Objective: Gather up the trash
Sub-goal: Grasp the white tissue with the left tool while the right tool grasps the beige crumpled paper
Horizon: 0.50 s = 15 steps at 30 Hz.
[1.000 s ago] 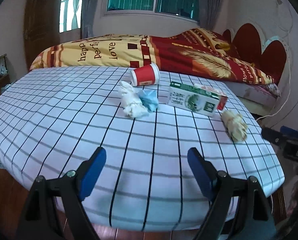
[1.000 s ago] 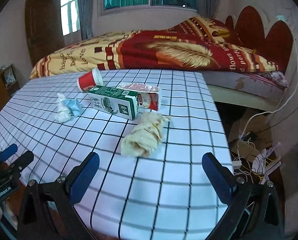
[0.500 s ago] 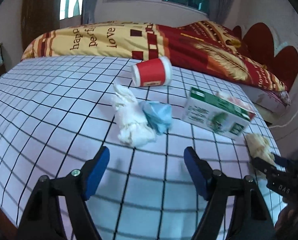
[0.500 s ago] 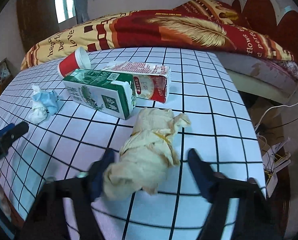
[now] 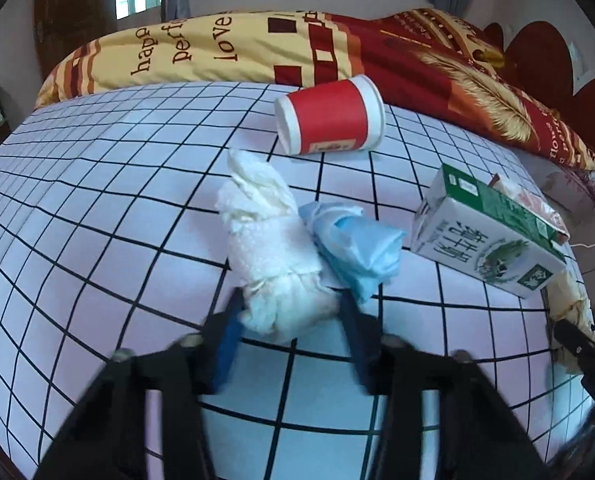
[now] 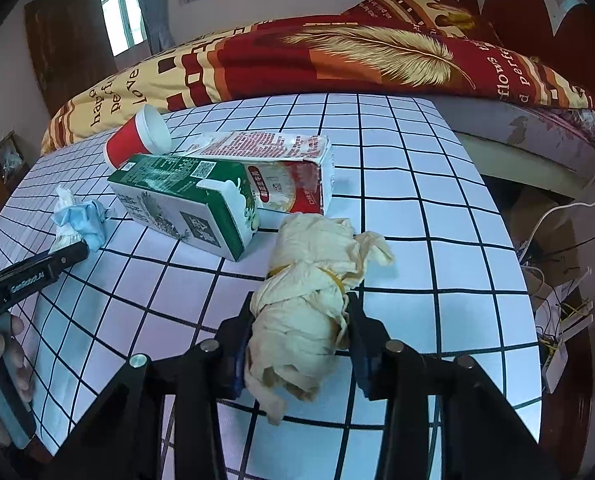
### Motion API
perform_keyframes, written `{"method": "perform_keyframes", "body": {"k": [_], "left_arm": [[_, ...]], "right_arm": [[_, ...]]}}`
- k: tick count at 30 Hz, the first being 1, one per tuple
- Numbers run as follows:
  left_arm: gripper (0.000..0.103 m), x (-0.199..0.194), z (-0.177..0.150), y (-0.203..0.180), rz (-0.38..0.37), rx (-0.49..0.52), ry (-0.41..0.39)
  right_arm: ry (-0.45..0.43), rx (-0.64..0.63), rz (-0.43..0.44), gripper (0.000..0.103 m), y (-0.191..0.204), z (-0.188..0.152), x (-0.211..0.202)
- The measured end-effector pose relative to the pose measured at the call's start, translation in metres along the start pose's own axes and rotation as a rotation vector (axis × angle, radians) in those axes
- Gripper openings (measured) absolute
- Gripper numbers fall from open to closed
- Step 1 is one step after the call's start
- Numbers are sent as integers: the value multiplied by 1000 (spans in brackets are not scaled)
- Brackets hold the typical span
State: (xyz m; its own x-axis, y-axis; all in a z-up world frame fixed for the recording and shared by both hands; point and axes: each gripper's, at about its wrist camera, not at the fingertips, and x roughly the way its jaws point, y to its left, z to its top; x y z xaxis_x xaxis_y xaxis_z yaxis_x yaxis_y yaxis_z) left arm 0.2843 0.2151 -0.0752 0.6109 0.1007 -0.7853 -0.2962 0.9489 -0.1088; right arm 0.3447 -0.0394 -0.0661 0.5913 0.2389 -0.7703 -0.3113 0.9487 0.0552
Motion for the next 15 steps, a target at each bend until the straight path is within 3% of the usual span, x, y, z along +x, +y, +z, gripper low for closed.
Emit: {"method": "perform_keyframes", "body": {"k": [2, 15], "left_arm": [[30, -6, -1, 5, -25, -13, -12], [27, -61, -43, 16, -40, 7, -74]], "right_arm": [[-2, -4, 2, 40, 0, -2, -4], [-41, 4, 10, 38, -12, -26, -55]]}}
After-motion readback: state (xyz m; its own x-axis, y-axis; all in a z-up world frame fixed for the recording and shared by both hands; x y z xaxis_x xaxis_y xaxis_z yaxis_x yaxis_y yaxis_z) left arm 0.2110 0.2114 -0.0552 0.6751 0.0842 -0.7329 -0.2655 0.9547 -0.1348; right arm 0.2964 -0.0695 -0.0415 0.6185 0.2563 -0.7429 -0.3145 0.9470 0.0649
